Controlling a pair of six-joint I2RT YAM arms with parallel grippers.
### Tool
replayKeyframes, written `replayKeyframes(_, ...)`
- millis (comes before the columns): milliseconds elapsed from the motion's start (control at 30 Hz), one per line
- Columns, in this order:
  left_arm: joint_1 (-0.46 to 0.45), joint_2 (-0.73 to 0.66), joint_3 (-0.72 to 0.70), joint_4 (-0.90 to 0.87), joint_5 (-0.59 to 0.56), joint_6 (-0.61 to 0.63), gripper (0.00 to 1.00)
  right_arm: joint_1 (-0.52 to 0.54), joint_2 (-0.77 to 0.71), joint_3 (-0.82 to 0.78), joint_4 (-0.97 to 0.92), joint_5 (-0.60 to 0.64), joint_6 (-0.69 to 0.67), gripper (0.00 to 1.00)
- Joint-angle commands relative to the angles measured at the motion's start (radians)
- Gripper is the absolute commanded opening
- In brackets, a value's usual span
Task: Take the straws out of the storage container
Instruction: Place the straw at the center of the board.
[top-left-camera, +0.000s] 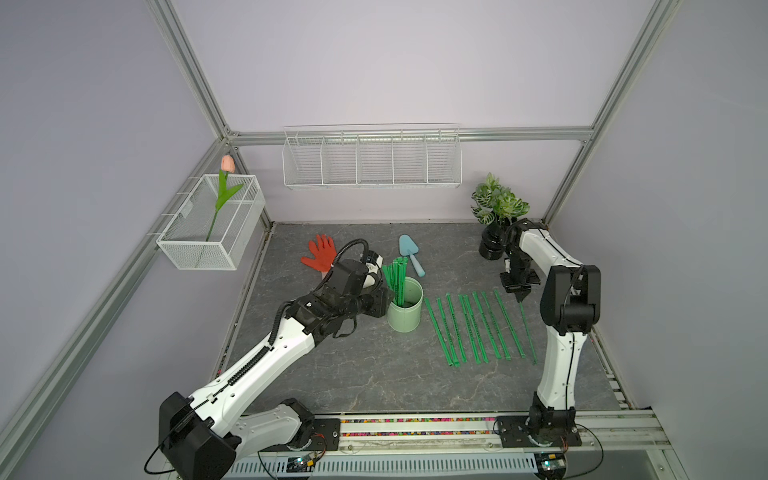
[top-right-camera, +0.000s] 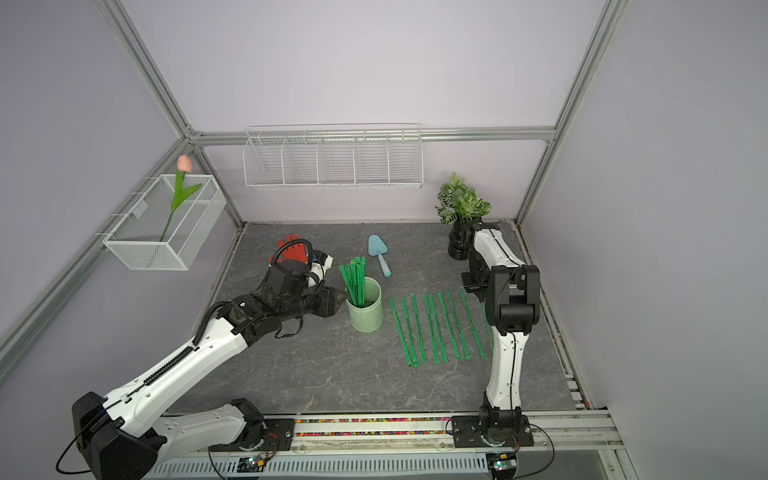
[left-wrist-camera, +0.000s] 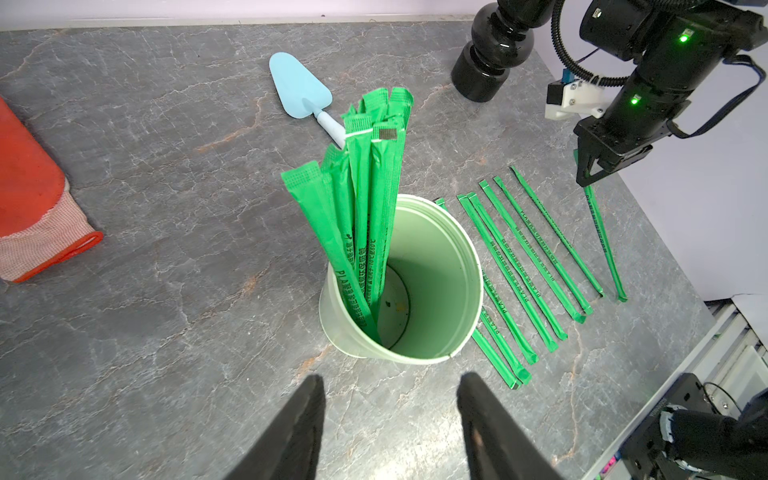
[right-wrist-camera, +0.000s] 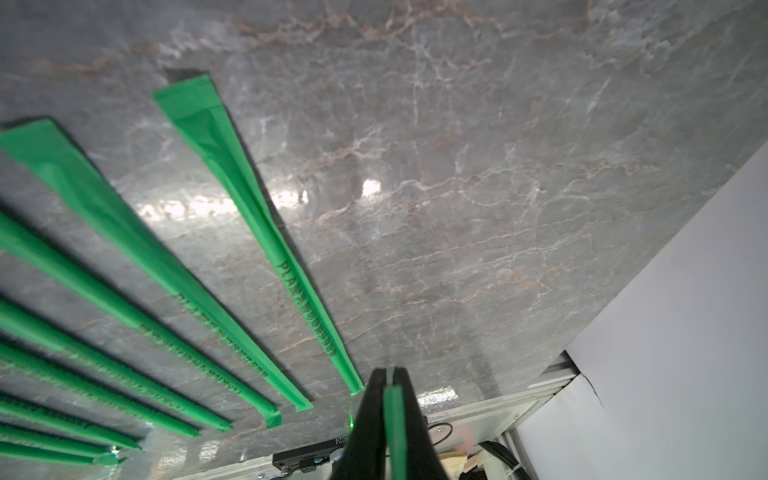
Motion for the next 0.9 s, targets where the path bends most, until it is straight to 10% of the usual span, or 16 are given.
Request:
replayKeyframes(0,-0.003,0.006,0.01,-0.007,-0.001,0.003,0.55,-0.011,0.036,0.025,0.009,-0.012,-0.019,0.08)
replayKeyframes(867,-0.003,0.014,0.008,-0.008,-0.001,0.003,0.55,-0.015,0.12,0.053,0.038,-0.042,-0.028,0.14)
